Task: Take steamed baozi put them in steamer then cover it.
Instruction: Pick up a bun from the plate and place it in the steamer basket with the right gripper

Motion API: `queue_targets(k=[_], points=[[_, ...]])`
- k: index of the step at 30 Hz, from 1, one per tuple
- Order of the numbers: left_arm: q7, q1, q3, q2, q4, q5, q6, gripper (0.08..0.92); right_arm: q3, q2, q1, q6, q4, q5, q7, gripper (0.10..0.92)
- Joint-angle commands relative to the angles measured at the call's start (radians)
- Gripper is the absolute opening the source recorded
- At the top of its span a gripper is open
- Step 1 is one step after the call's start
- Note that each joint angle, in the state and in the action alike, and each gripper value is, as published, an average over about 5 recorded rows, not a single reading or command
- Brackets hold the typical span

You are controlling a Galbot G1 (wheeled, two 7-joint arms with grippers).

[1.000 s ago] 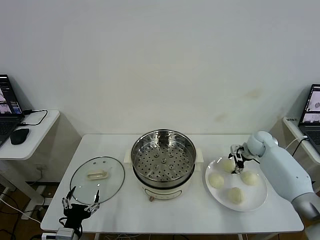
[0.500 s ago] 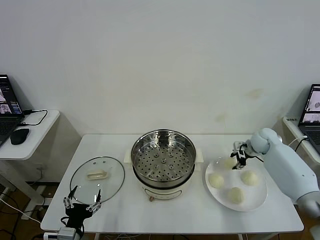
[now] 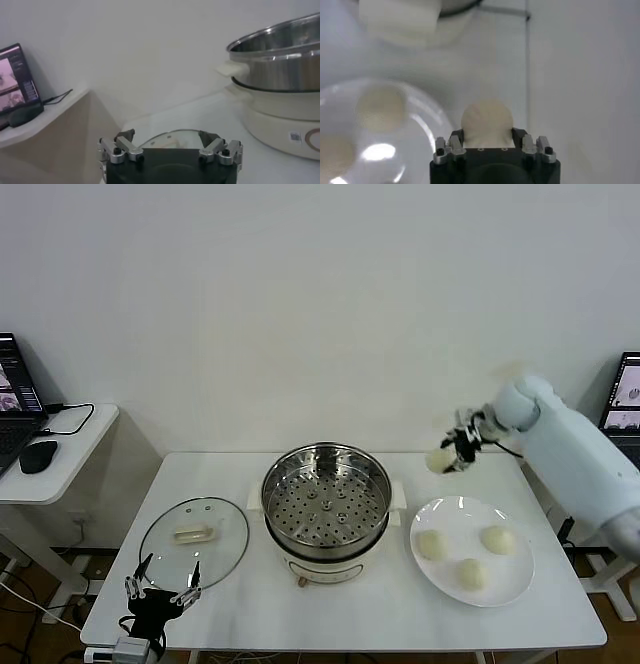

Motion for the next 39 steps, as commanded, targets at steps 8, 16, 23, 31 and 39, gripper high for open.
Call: queue_targets(k=[8, 16, 23, 31, 39], points=[[-0.003, 0.012, -0.004, -0.003, -0.043, -0.002, 0.001, 0.823, -0.157, 0.329, 0.251, 0.288, -0.247, 0.166, -0.102, 0.594], [-0.006, 0.025, -0.005, -0.012, -0.050, 0.000, 0.000, 0.823, -0.214, 0.380, 0.202, 0.849, -0.272, 0.122, -0.080, 0.595], [-0.007, 0.038, -0.007, -0.019, -0.052, 0.014, 0.000, 0.823, -0.261, 0.364, 0.193, 0.951, -0.125, -0.037, -0.024, 0.605], [-0.009, 0.038, -0.003, -0.036, -0.056, 0.029, -0.001, 0.823, -0.290, 0.365, 0.167, 0.960, -0.065, -0.185, 0.011, 0.604], [-0.008, 0.039, -0.003, -0.036, -0.052, 0.030, -0.001, 0.823, -0.293, 0.382, 0.132, 0.960, -0.099, -0.265, 0.072, 0.602]])
